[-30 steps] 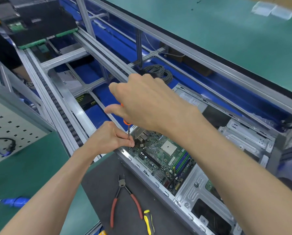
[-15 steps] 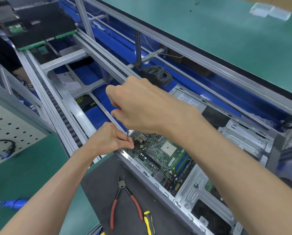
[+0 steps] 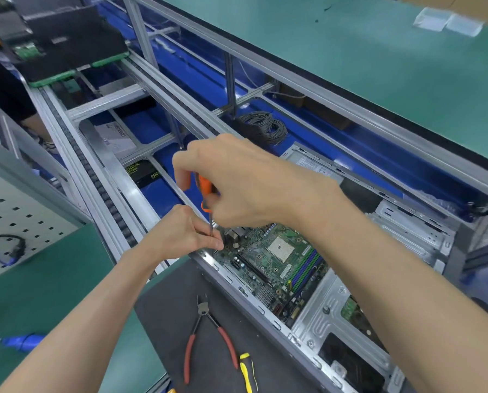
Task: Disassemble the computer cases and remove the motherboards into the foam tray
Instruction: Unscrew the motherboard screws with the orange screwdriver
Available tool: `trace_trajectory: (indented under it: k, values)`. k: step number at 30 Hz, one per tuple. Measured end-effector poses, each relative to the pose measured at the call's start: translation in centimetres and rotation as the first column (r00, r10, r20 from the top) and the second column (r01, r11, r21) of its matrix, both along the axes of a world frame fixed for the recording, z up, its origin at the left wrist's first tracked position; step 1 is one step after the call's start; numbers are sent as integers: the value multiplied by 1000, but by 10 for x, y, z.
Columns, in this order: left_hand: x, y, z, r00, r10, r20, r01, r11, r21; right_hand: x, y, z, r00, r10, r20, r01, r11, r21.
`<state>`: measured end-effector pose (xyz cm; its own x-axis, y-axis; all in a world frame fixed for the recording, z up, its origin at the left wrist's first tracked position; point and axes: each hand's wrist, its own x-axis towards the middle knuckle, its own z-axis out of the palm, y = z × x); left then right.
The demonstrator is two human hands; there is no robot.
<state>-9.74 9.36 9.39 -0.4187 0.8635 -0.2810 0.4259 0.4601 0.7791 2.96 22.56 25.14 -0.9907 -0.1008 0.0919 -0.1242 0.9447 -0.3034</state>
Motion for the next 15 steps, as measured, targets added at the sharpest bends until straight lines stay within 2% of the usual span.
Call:
trace_trajectory:
  k: [2,6,7,9,11,14,15]
  values:
    - [0,1,1,1000,-6,-20,6,1000,-5,4,4,3,999,25,36,-22,997,-76]
    - [0,2,0,999,-24,-46,21,998,-51,5,-6,-6,969,-170,-182,204,960,190]
    - [0,2,0,998,-21,-60,18,998,-54,3,-9,-7,959,-197,-203,239,948,208]
    - [0,2,-1,998,-6,-64,3,999,-47,0,-8,-9,966,-157,-207,195,964,182]
    - [0,1,-1,998,-10,-54,9,1000,-23,0,-2,-8,987,-75,-140,93,987,132]
    - [0,0,0,998,-22,-52,23,1000,8,4,5,1,1000,19,1,-19,998,-58]
    - [0,0,0,999,-17,-47,18,1000,10,5,5,1,1000,29,-6,-29,997,-71]
